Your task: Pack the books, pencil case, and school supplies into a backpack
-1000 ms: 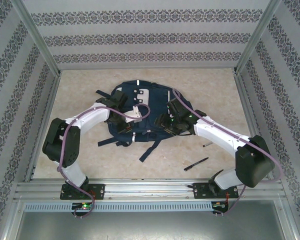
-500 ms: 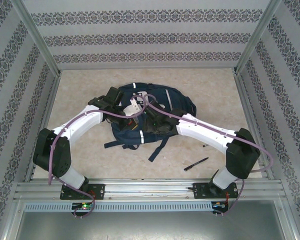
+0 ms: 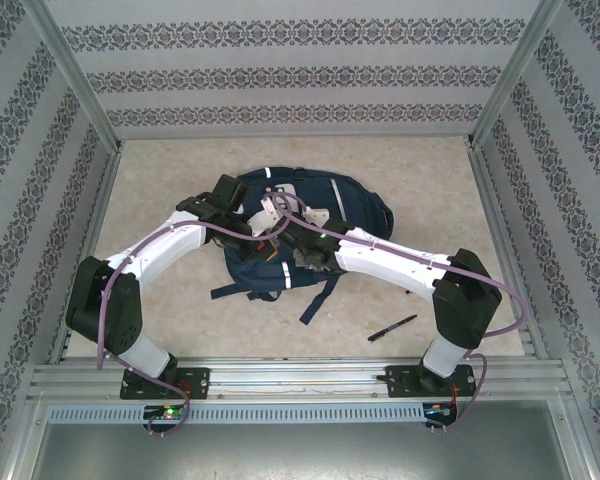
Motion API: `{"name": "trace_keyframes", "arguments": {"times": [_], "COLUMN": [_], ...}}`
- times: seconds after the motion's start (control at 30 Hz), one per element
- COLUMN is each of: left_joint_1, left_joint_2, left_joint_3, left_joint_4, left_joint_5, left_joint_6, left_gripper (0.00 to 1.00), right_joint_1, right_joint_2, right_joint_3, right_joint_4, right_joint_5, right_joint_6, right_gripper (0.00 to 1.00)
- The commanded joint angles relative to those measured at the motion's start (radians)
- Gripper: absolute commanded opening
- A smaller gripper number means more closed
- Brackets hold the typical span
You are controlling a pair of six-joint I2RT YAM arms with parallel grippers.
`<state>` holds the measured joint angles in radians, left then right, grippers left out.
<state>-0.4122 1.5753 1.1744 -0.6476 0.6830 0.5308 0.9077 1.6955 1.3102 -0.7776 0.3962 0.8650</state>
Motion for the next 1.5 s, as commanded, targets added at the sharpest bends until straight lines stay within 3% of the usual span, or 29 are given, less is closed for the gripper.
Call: {"name": "trace_keyframes", "arguments": {"times": [0.0, 0.33, 0.67, 1.0, 1.17, 1.27, 1.47], "left_joint_1": [-0.004, -0.002, 0.001, 0.007, 0.007, 0.007, 0.007], "left_joint_2": [-0.037, -0.036, -0.028, -0.032, -0.035, -0.039, -0.033], "left_joint_3": [0.009, -0.016, -0.018, -0.005, -0.003, -0.008, 0.005], "left_joint_4": [-0.015, -0.032, -0.062, -0.084, -0.084, -0.083, -0.113], "left_joint_5": [0.082, 0.012, -0.014, -0.015, -0.003, 0.0, -0.008], "left_joint_6": [0.04, 0.086, 0.1, 0.124, 0.132, 0.133, 0.146], "left_gripper": [0.0, 0.0, 0.0, 0.0, 0.0, 0.0, 0.0], "right_joint_1": [-0.011, -0.016, -0.036, -0.069, -0.072, -0.072, -0.098], "right_joint_2": [0.023, 0.029, 0.006, 0.015, 0.011, 0.001, -0.088], "right_joint_3": [-0.029, -0.018, -0.086, -0.11, -0.127, -0.132, -0.236], "right_joint_4": [-0.031, -0.065, -0.033, 0.06, 0.158, 0.226, 0.377], "right_joint_5": [0.068, 0.096, 0.016, -0.127, -0.144, -0.223, -0.363], "right_joint_6": [0.042, 0.076, 0.094, 0.023, 0.028, 0.032, -0.012], "right_gripper": [0.47, 0.27, 0.19, 0.28, 0.22, 0.2, 0.29]}}
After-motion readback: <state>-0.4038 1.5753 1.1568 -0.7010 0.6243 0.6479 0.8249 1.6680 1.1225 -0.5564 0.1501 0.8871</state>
